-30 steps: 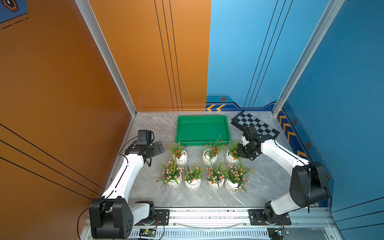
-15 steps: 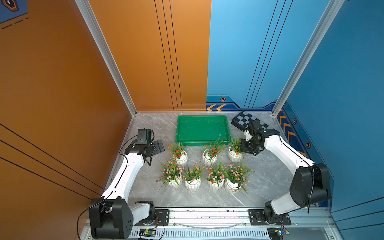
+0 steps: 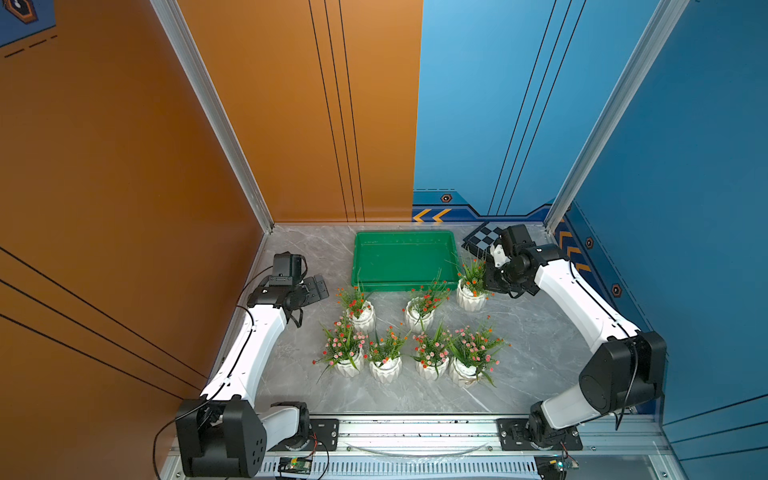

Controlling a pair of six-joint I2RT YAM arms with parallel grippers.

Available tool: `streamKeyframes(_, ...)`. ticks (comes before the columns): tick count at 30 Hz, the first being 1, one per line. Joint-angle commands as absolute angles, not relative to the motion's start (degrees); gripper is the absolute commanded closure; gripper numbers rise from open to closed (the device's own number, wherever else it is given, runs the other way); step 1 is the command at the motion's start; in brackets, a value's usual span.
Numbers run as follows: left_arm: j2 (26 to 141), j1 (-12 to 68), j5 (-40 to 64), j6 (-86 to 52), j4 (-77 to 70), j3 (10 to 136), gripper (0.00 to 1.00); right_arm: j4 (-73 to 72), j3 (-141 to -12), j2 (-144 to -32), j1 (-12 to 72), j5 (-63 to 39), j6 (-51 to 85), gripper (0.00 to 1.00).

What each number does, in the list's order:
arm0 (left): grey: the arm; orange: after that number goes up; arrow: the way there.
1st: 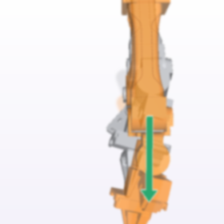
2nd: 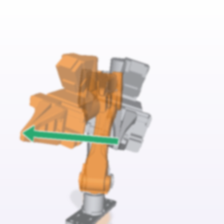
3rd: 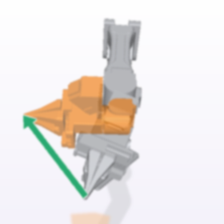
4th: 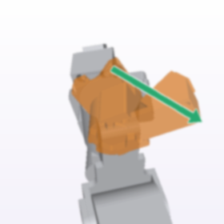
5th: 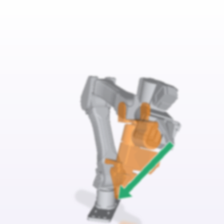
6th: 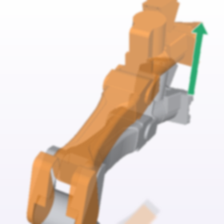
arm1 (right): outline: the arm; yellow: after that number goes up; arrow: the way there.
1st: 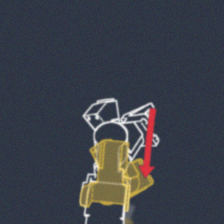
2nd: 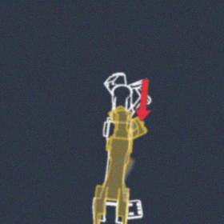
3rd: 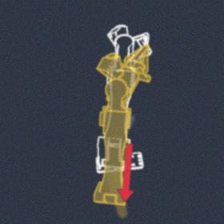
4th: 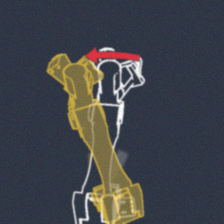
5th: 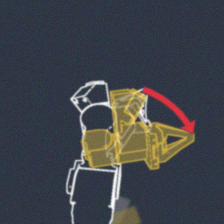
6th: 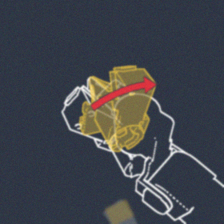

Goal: Put the potted gypsophila into the storage box
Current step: Pick up the baby's breath potted plant from the center of the board, then place the baby's breath potted plant at the storage box.

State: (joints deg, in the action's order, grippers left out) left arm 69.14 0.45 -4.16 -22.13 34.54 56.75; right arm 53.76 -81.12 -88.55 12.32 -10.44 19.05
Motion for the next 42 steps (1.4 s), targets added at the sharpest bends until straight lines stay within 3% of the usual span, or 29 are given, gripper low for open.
streamKeyframes(1,69.6,0.8,-3.1,-22.0,35.9,58.6,0.02,54.9,-87.6,-90.0,12.3,-12.6,17.8,0.94)
streamKeyframes(18,70.3,0.5,-3.4,-21.3,37.1,61.8,0.02,55.9,-116.2,-113.1,17.7,-14.1,18.8,0.94)
streamKeyframes(42,69.7,0.0,-3.9,-20.8,38.1,61.0,0.02,48.3,-107.9,-120.3,14.5,-17.4,19.2,0.95)
